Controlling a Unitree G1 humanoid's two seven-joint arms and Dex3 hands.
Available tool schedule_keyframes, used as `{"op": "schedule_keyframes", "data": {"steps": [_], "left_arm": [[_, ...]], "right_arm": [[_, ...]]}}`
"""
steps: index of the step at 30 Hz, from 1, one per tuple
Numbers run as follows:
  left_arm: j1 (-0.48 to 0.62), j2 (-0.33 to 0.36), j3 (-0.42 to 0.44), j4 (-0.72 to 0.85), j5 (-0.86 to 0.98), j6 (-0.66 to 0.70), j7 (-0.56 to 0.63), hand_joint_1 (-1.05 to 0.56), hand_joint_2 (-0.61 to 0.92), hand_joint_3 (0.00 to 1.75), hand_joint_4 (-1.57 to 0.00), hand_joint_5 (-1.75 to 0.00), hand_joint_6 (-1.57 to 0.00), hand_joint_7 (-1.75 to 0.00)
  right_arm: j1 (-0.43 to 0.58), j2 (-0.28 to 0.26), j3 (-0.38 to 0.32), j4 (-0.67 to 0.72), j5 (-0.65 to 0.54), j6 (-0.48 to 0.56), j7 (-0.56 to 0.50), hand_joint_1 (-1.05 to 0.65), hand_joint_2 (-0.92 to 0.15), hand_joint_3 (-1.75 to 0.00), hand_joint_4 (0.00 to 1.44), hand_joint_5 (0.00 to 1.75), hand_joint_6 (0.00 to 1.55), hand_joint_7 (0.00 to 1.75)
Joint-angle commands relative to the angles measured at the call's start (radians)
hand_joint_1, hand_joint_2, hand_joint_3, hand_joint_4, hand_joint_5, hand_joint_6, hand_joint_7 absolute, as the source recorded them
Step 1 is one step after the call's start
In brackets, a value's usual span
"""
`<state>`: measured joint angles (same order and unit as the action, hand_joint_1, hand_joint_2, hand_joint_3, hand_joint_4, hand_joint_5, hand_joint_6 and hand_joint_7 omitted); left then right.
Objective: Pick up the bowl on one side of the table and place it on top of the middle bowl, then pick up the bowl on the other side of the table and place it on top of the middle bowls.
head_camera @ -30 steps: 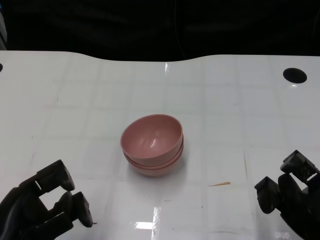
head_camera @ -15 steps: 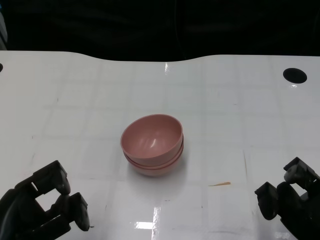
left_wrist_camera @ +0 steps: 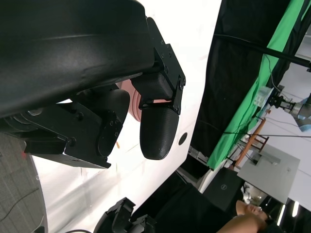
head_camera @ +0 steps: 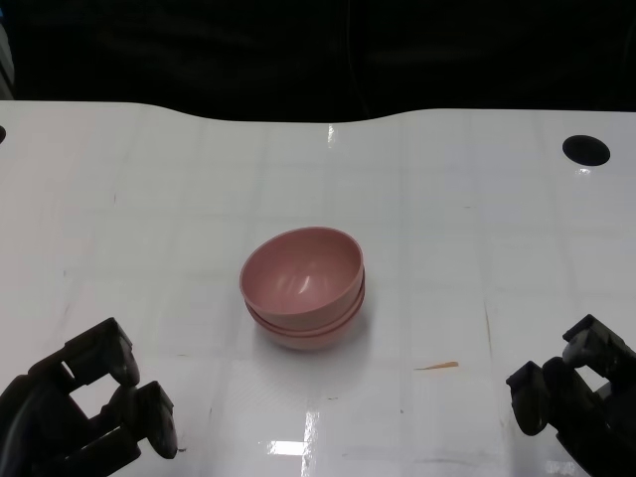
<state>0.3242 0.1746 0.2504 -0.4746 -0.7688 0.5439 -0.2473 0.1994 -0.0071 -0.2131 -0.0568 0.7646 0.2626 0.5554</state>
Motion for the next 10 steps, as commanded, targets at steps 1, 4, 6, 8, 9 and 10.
{"op": "schedule_keyframes", "data": {"steps": [1,4,6,8,9,10], "left_arm": [[-0.004,0.008,0.006,-0.009,0.009,-0.002,0.016,0.09,0.8,1.38,-0.93,-1.75,-0.8,-1.75],[-0.008,0.008,0.005,0.001,0.011,-0.01,0.008,0.09,0.81,1.37,-0.92,-1.75,-0.79,-1.75],[-0.01,0.005,0.006,0.006,0.008,-0.009,0.008,0.08,0.81,1.37,-0.91,-1.75,-0.78,-1.75],[-0.012,0.002,0.006,0.01,0.004,-0.008,0.008,0.08,0.8,1.36,-0.91,-1.75,-0.79,-1.75],[-0.012,0.001,0.005,0.008,0.005,-0.008,0.009,0.08,0.8,1.36,-0.92,-1.75,-0.79,-1.75],[-0.011,0.0,0.004,0.006,0.006,-0.007,0.012,0.08,0.8,1.36,-0.92,-1.75,-0.79,-1.75]], "right_arm": [[-0.009,-0.007,-0.015,0.006,0.002,-0.008,0.004,-0.02,-0.55,-1.13,0.89,1.72,0.92,1.22],[-0.011,-0.006,-0.018,-0.005,-0.018,-0.014,-0.025,-0.03,-0.53,-1.16,0.9,1.69,0.92,1.21],[-0.01,-0.003,-0.02,-0.019,-0.028,-0.014,-0.053,-0.04,-0.54,-1.12,0.91,1.67,0.95,1.17],[-0.011,-0.002,-0.024,-0.025,-0.023,-0.008,-0.062,-0.04,-0.55,-1.12,0.9,1.67,0.95,1.18],[-0.012,-0.003,-0.026,-0.026,-0.021,-0.005,-0.064,-0.04,-0.55,-1.13,0.9,1.67,0.94,1.19],[-0.013,-0.005,-0.027,-0.026,-0.02,-0.005,-0.063,-0.03,-0.55,-1.13,0.9,1.67,0.94,1.19]]}}
